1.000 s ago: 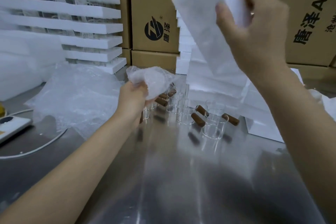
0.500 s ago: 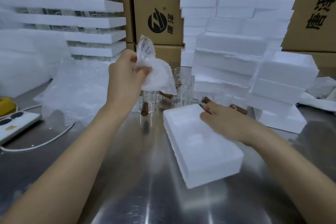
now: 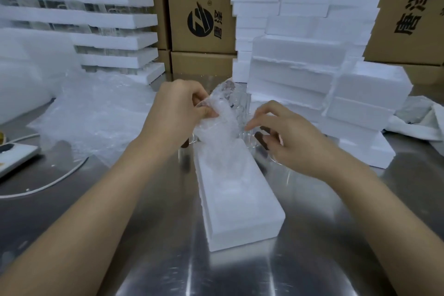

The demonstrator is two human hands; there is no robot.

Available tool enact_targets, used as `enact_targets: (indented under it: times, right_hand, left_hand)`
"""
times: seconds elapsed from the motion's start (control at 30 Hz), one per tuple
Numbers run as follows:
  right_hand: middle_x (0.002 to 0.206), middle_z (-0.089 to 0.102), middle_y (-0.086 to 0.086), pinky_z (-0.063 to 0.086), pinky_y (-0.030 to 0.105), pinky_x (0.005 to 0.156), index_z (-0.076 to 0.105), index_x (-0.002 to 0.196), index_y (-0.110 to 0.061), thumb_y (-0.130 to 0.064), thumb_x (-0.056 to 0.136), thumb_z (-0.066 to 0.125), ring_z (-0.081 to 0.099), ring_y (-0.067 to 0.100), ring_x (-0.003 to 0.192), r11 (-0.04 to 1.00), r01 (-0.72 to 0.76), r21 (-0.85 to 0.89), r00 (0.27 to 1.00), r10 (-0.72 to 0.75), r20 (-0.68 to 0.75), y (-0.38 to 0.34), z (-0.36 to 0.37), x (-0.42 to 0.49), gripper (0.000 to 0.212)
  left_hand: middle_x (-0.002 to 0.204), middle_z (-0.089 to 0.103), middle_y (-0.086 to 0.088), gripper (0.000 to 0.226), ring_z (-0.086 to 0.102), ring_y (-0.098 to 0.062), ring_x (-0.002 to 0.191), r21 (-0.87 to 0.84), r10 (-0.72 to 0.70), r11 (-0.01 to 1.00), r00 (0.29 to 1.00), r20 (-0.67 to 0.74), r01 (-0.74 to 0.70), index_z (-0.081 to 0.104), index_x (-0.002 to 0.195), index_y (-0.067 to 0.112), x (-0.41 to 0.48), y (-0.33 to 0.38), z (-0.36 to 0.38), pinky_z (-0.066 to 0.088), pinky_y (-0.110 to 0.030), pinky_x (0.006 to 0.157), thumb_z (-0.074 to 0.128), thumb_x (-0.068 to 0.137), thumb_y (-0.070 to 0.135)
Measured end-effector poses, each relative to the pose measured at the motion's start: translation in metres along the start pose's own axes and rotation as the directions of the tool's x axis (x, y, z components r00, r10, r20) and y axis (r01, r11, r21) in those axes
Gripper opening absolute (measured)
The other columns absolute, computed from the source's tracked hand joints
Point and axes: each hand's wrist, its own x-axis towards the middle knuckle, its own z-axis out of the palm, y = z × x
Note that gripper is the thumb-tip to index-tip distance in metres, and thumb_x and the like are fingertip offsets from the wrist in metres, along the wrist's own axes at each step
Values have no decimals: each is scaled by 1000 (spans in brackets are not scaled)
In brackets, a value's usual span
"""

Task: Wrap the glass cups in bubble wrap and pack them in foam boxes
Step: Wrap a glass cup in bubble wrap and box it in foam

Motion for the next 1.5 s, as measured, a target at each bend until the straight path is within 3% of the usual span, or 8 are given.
enact_targets:
  times: [0.1,0.2,0.4,0.7,0.83,1.17,1.37,1.5]
  right_hand:
    - [137,41,-26,49,34,79,68,106,-39,1,87,55,58,5,93,994,107,26,969,-110,222,5,-6,-3,46]
    - [139,43,-27,46,21,84,65,111,-43,-22,90,63,59,5,99,996,92,6,937,-89,339,4,5,-3,30]
    - [87,60,-19,41,16,71,69,106,-22,-29,89,66,53,-10,75,999,7,46,984,-16,179,-2,27,1,19]
    - [87,72,-3,49,29,70,73,98,-22,-29,86,68,51,-20,63,994,-36,105,994,24,110,-4,34,2,14]
    - [89,72,-4,42,14,64,74,97,-19,-27,86,69,52,-19,59,991,-47,128,991,31,127,-5,33,1,15]
    - [85,72,-4,46,20,66,74,99,-17,-27,87,69,53,-16,56,985,-103,136,986,82,148,-9,29,0,17]
    - [90,71,-1,40,11,59,74,97,-19,-28,84,72,52,-18,57,974,-149,173,983,127,132,-9,32,1,16]
    - [92,71,-3,38,10,56,75,94,-21,-29,82,73,52,-19,58,966,-177,186,979,154,134,-8,32,1,14]
  left_hand:
    - [70,63,-1,21,60,-16,63,-27,-36,999,999,9,36,65,75,15,2,0,-2,51,-29,55,84,69,19]
    - [69,65,-1,21,58,-10,58,-24,-35,999,999,40,36,66,76,17,3,0,-7,50,-26,55,85,67,20]
    - [64,62,7,22,55,3,52,62,30,997,977,211,-44,65,68,22,7,-4,-15,42,-10,47,86,65,14]
    - [70,61,6,22,58,-17,71,288,99,933,921,376,-218,63,72,19,8,-12,-11,51,-38,65,84,68,16]
    - [67,60,12,23,60,-17,75,332,154,896,907,392,-296,62,70,24,8,-11,-12,52,-38,65,83,69,15]
    - [59,51,8,37,43,-8,57,447,42,845,869,493,-294,47,57,21,5,-14,-9,28,-25,50,81,69,14]
    - [64,42,7,41,44,-20,65,628,96,659,874,476,-414,36,60,18,1,-9,9,19,-25,48,76,68,12]
    - [70,55,9,22,51,-16,71,555,90,750,886,454,-361,55,68,21,1,-13,5,26,-24,50,76,71,17]
